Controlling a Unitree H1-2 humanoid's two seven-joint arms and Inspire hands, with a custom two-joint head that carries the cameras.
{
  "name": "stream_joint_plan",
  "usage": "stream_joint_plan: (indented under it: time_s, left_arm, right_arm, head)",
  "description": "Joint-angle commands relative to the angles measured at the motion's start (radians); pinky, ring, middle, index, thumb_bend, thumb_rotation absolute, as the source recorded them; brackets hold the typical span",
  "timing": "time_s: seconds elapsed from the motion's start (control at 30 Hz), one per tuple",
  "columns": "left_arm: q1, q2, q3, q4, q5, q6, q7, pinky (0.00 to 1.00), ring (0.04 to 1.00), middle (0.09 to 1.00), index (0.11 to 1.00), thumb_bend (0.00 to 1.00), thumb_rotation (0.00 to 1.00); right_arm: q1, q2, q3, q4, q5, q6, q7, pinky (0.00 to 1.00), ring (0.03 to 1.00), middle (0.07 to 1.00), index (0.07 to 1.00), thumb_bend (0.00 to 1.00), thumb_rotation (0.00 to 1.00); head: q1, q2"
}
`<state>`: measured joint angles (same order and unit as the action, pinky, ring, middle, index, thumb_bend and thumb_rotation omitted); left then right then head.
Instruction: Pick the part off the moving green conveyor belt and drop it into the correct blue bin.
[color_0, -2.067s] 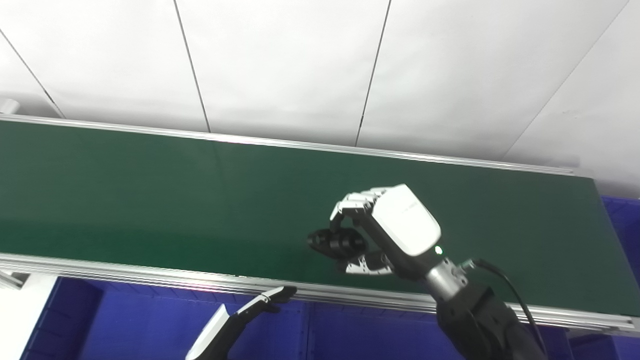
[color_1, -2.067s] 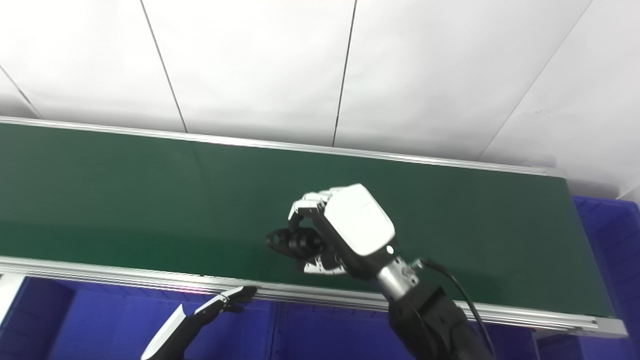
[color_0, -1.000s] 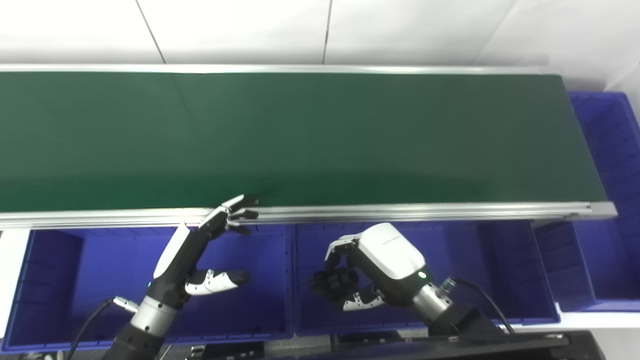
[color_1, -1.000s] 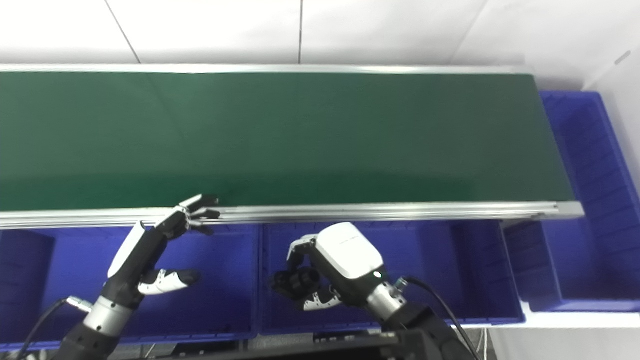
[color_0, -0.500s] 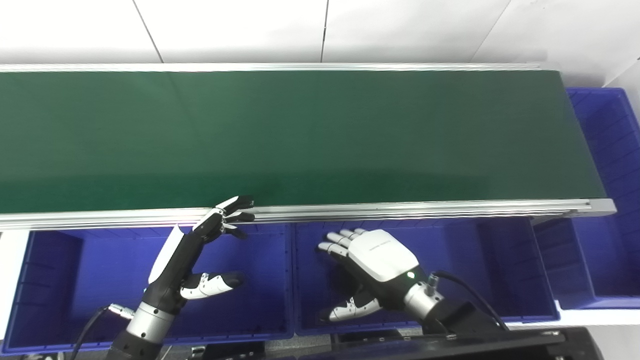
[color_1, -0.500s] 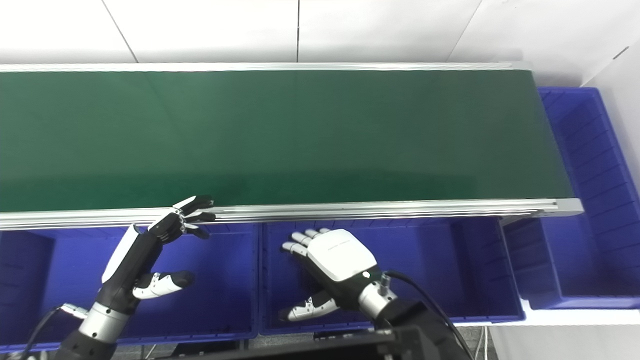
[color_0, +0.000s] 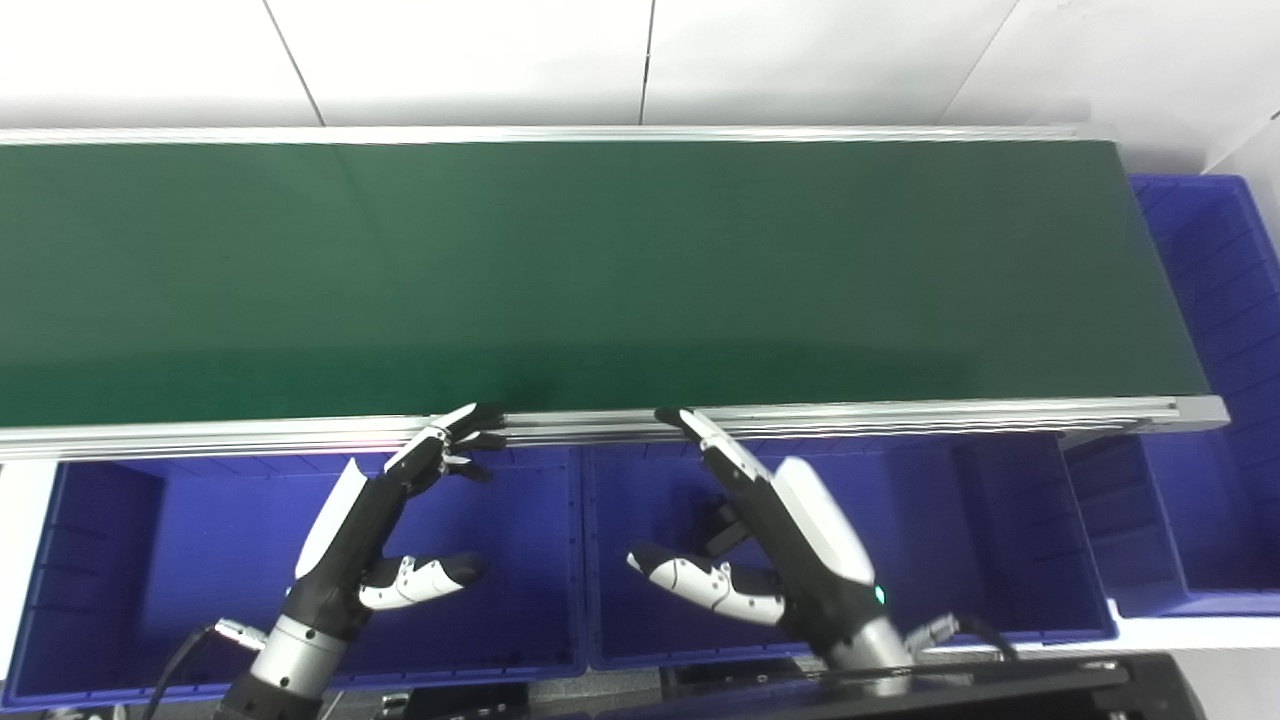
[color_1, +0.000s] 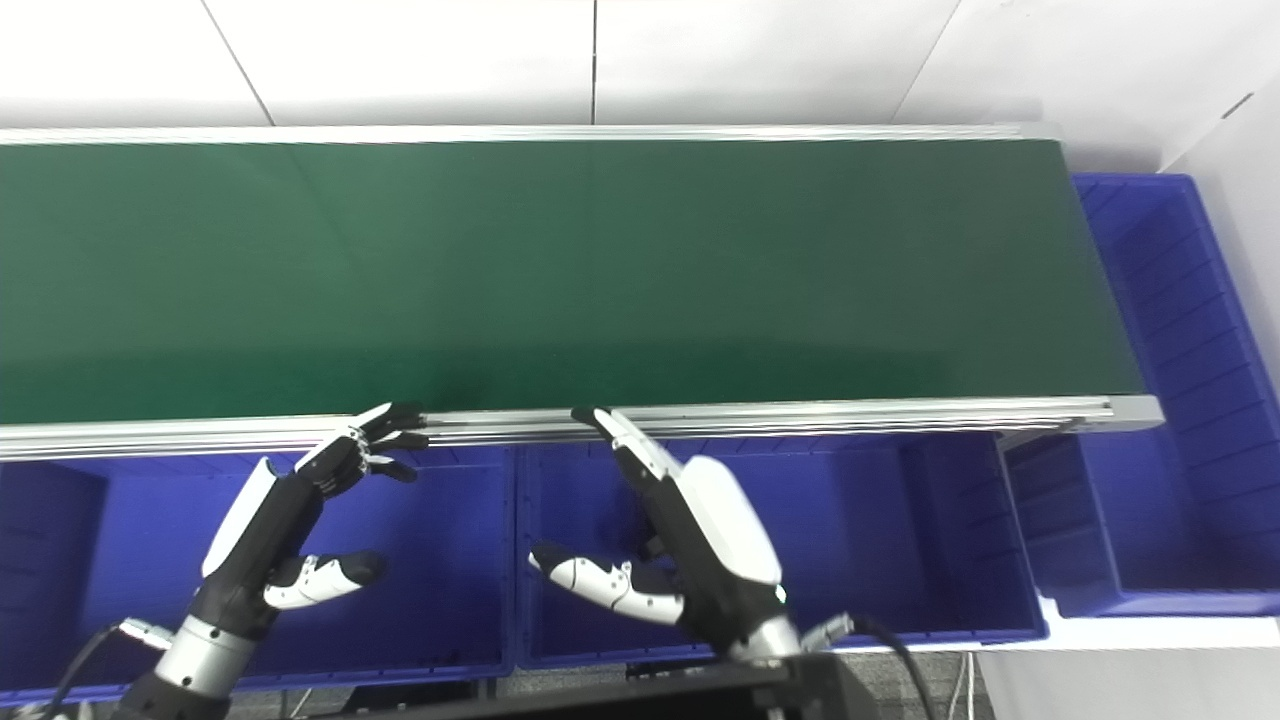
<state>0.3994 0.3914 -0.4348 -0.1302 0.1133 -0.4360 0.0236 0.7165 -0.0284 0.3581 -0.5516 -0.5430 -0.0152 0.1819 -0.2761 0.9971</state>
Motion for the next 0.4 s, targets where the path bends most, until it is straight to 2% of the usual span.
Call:
stream_joint_plan:
  time_s: [0.0, 0.13, 0.23, 0.37]
  left_arm:
    - [0.008, 0.008, -0.006, -0.034, 0.012, -0.034, 0.022, 0.66, 0.777, 0.835, 0.842, 0.73, 0.77]
    - [0.015, 0.011, -0.018, -0.028, 0.012, -0.034, 0.03, 0.69, 0.791, 0.831, 0.842, 0.73, 0.75]
    - [0.021, 0.015, -0.03, -0.026, 0.019, -0.034, 0.038, 0.71, 0.808, 0.84, 0.848, 0.72, 0.75]
    - [0.02, 0.02, -0.047, -0.024, 0.035, -0.034, 0.06, 0.73, 0.821, 0.848, 0.85, 0.71, 0.75]
  right_arm:
    - [0.01, 0.007, 0.019, 0.034, 0.082, -0.104, -0.048, 0.83, 0.901, 0.939, 0.943, 0.6, 0.76]
    - [-0.01, -0.012, 0.018, 0.116, 0.146, -0.184, -0.092, 0.85, 0.914, 0.951, 0.953, 0.63, 0.72]
    - [-0.029, -0.036, 0.006, 0.148, 0.198, -0.198, -0.092, 0.84, 0.928, 0.965, 0.955, 0.68, 0.69]
    - [-0.04, -0.058, 0.004, 0.167, 0.241, -0.194, -0.088, 0.83, 0.936, 0.973, 0.954, 0.69, 0.64]
  head:
    - [0.018, -0.017]
    - [0.047, -0.041]
    - [0.062, -0.053]
    - [0.075, -0.064]
